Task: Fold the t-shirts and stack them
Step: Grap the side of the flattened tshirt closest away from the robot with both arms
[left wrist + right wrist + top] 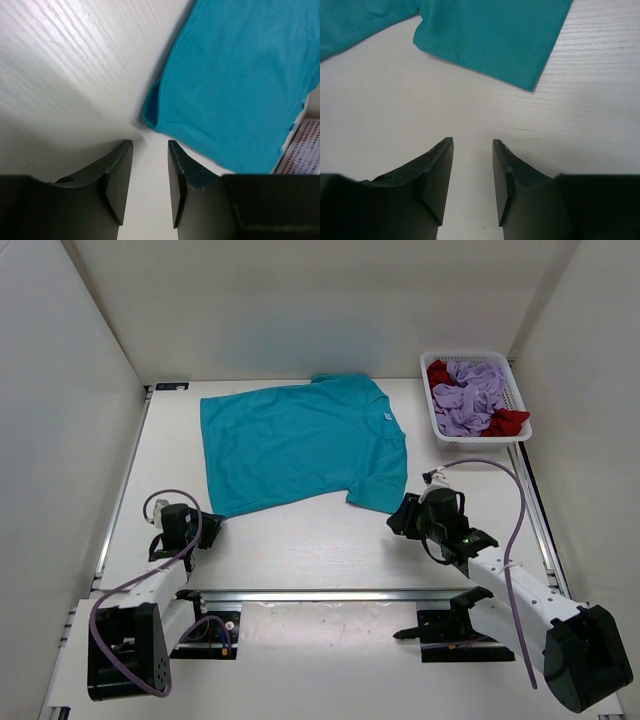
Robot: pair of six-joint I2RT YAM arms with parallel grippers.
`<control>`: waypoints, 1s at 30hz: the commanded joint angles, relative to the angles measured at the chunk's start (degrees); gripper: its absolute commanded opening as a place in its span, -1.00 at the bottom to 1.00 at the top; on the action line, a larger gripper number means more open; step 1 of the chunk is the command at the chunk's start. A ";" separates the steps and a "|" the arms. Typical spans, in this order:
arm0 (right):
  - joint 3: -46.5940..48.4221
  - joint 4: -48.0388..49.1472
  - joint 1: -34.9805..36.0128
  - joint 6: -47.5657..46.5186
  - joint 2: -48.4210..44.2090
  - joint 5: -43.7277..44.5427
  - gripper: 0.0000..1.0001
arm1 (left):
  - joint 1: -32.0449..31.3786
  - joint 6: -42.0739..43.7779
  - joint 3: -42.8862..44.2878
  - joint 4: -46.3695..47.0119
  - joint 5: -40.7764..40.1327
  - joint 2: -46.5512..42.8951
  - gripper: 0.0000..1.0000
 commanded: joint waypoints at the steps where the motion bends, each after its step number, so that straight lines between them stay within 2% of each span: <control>1: -0.67 4.32 -0.98 0.94 0.96 -0.03 -0.28 | -0.29 -3.47 -0.82 3.00 -3.92 1.95 -0.11; 6: -1.02 5.56 -5.11 2.44 4.91 -0.74 -0.16 | 0.41 -4.97 -0.56 8.01 -3.92 6.95 -0.21; 7: -1.28 7.21 -6.50 2.79 5.62 -0.74 -0.12 | 0.67 -5.14 -0.47 9.24 -3.49 8.09 -0.34; 9: -1.55 8.19 -8.18 2.26 7.46 -1.00 -0.10 | 1.12 -4.35 0.41 9.87 -3.31 10.20 -0.46; 10: -1.81 8.81 -8.45 2.52 8.86 -1.43 -0.10 | 1.20 -3.66 1.11 9.69 -3.13 10.99 -0.58; 16: 0.12 11.80 -8.10 3.67 16.51 0.23 -0.09 | 0.24 -1.37 3.84 9.78 -3.92 12.76 -0.88; 20: 2.05 13.03 -8.19 4.46 21.17 0.23 -0.04 | -0.03 0.56 5.33 9.08 -3.92 12.93 -1.00; 24: 3.81 14.17 -8.02 5.34 24.95 -0.91 -0.30 | -0.73 2.58 7.09 6.98 -5.77 12.85 -1.00; 26: 4.25 14.17 -8.45 5.25 25.75 -1.08 -0.59 | -1.25 3.55 7.97 6.27 -6.73 12.59 -1.00; 30: 4.87 13.47 -7.75 5.52 24.61 1.28 -0.87 | -3.45 6.36 10.07 5.13 -7.70 12.85 -1.00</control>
